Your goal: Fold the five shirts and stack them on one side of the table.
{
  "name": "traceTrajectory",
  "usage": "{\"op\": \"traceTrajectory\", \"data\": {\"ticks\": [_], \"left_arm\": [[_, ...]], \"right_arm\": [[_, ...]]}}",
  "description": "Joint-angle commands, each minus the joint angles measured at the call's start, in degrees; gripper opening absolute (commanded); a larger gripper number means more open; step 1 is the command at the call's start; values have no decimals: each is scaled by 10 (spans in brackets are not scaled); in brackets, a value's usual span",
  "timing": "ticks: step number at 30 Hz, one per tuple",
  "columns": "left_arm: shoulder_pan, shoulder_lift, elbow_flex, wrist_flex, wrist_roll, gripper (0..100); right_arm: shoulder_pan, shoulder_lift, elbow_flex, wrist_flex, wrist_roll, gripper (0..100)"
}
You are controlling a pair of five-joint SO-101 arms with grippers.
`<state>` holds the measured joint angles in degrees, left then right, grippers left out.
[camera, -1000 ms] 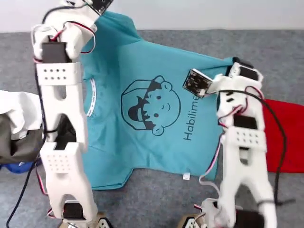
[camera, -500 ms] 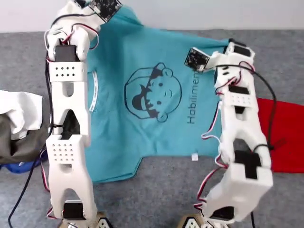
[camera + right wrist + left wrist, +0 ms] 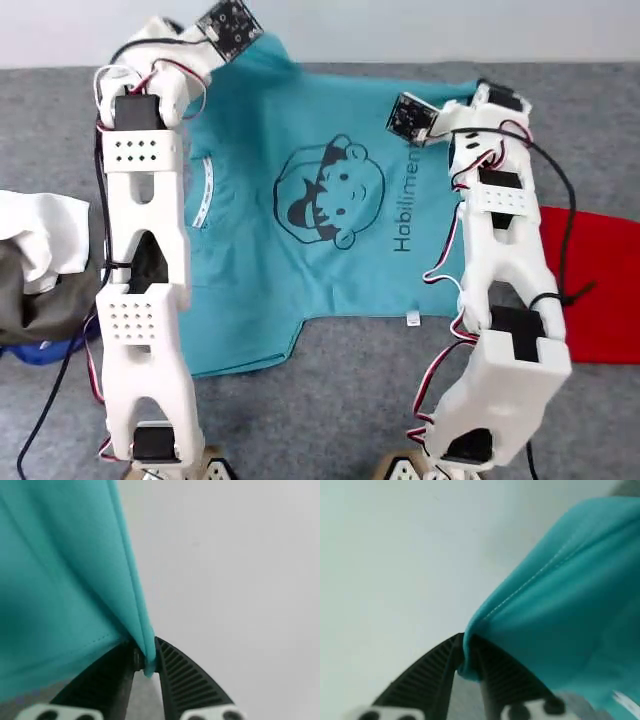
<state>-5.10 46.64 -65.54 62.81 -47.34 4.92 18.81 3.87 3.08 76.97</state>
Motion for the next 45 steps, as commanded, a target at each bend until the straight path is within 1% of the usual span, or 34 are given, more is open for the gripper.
{"op": "traceTrajectory", "data": {"ticks": [1, 5, 11, 17, 20, 24, 28, 33, 39, 45], "left_arm": [[-4, -12, -10, 102, -5, 14], [2, -14, -12, 207, -5, 14], [32, -33, -80, 382, -4, 14], [36, -79, -67, 380, -1, 15], [35, -121, 4, 380, -1, 15], [33, -208, 160, 380, -5, 15], [33, -299, 320, 378, -18, 15], [35, -392, 480, 378, -18, 15], [36, -475, 622, 378, -18, 15], [36, -522, 740, 375, -18, 15]], "right_arm": [[0, -58, -13, 109, 5, 10], [8, -102, -11, 221, 4, 10], [22, -162, -10, 388, 4, 10], [34, -202, -11, 547, 0, 10], [34, -212, -12, 602, -34, 11], [31, -220, -13, 663, -59, 11], [33, -218, -11, 693, -85, 12], [28, -216, -10, 742, -91, 12], [21, -216, -3, 792, -91, 12], [23, -217, 73, 780, -91, 12]]}}
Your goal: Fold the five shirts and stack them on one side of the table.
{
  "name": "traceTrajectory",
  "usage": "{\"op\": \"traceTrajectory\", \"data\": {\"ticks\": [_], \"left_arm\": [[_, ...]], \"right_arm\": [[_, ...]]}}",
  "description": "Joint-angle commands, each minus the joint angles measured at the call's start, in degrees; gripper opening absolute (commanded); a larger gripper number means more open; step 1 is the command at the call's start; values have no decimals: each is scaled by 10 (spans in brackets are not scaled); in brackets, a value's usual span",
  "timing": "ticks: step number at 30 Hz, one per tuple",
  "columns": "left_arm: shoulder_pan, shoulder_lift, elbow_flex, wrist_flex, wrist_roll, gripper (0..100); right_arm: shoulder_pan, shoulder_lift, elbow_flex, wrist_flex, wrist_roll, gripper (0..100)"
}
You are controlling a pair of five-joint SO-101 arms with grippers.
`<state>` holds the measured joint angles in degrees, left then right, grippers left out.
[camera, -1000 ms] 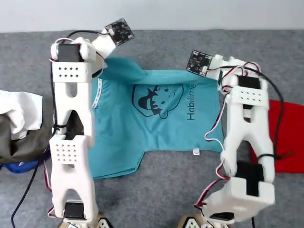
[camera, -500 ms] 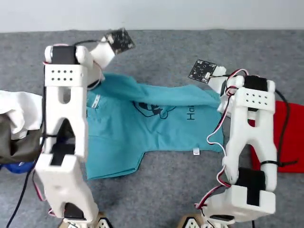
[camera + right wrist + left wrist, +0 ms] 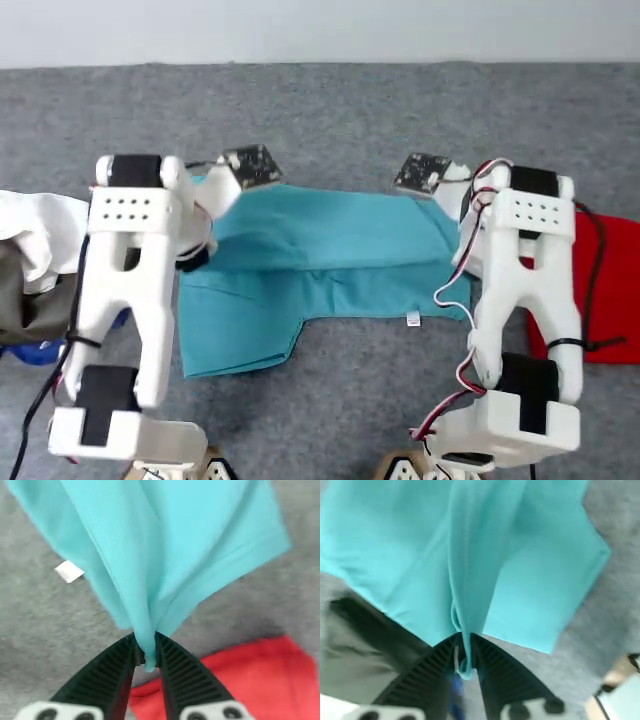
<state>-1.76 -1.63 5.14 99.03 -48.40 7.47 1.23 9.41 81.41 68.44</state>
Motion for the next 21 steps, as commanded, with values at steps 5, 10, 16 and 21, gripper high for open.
{"op": "traceTrajectory", "data": {"ticks": [5, 10, 16, 21], "left_arm": [[-2, -49, 98, -17, -8, 16], [-1, -49, 126, -19, -8, 17], [-6, -49, 138, -15, -27, 19], [-55, -50, 137, -9, -54, 55]], "right_arm": [[-1, -44, 63, -23, -5, 12], [0, -41, 72, -36, -5, 13], [0, -44, 73, -29, -5, 87], [0, -46, 69, 7, -4, 159]]}}
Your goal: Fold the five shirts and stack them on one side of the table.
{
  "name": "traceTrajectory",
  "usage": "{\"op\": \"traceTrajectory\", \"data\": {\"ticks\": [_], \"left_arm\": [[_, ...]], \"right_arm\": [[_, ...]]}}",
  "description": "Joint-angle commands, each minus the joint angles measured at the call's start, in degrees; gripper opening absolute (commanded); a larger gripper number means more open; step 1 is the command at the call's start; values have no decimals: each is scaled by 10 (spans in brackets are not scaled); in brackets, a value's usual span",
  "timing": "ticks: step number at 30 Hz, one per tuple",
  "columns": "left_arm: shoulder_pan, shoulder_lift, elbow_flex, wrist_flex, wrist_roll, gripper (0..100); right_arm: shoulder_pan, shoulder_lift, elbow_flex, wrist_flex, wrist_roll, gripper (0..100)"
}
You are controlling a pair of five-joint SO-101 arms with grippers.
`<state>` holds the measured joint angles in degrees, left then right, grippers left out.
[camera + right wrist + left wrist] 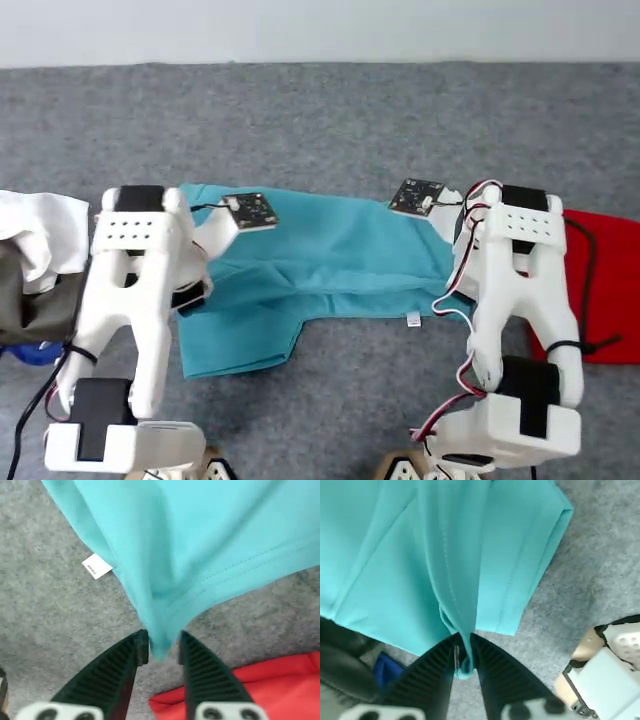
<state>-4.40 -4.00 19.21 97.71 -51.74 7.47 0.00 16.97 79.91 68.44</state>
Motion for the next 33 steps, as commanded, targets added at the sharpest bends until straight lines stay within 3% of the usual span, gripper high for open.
{"op": "traceTrajectory", "data": {"ticks": [1, 9, 15, 19, 28, 33], "left_arm": [[-39, -26, -5, 11, -33, 61], [-30, -98, 65, 27, -91, 66], [-28, -166, 80, 3, -91, 64], [-12, -183, 80, -81, 6, 63], [120, -99, 80, -172, 219, 58], [162, -11, 81, -198, 250, 21]], "right_arm": [[0, -34, -7, 29, -4, 164], [0, -33, -42, 28, -4, 163], [16, -33, -92, 31, -4, 162], [29, -28, -111, 30, -18, 162], [-20, 8, -113, 24, -228, 151], [-17, 16, -113, 29, -282, 65]]}}
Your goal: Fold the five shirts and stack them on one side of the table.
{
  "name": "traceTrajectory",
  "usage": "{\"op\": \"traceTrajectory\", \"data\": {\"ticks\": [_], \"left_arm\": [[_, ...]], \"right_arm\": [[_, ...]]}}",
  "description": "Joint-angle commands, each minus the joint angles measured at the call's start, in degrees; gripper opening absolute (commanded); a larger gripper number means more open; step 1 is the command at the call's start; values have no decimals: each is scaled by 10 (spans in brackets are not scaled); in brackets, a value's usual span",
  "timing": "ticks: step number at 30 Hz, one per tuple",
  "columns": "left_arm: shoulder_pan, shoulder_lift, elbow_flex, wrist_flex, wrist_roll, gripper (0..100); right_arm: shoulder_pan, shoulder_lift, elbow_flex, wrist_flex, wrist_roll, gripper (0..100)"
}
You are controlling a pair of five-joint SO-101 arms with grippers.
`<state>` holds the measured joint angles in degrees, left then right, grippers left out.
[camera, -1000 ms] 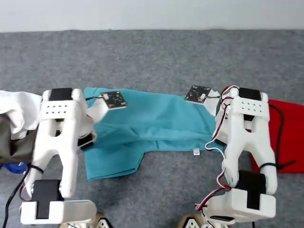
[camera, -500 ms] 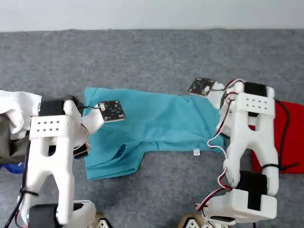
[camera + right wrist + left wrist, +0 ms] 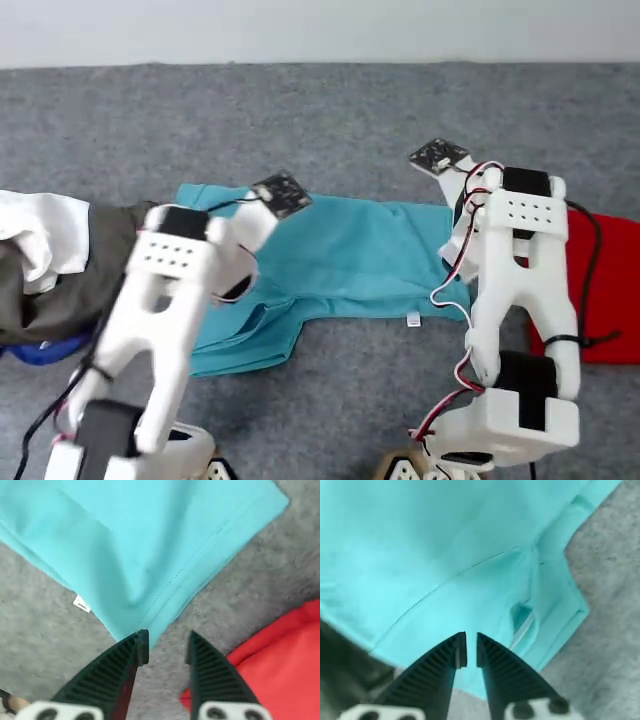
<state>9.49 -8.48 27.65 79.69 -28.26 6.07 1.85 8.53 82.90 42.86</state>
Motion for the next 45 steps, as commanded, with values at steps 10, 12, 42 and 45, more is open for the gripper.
{"op": "traceTrajectory", "data": {"ticks": [10, 12, 42, 45], "left_arm": [[62, 127, 7, 4, 25, 16], [88, 126, 18, 19, 25, 16], [73, 93, -65, -39, 45, 16], [77, 156, -65, -46, 45, 16]], "right_arm": [[5, -3, -29, 17, -32, 55], [14, -3, -30, 16, -32, 56], [40, -15, -30, 16, -31, 56], [40, -35, -30, 16, -29, 56]]}}
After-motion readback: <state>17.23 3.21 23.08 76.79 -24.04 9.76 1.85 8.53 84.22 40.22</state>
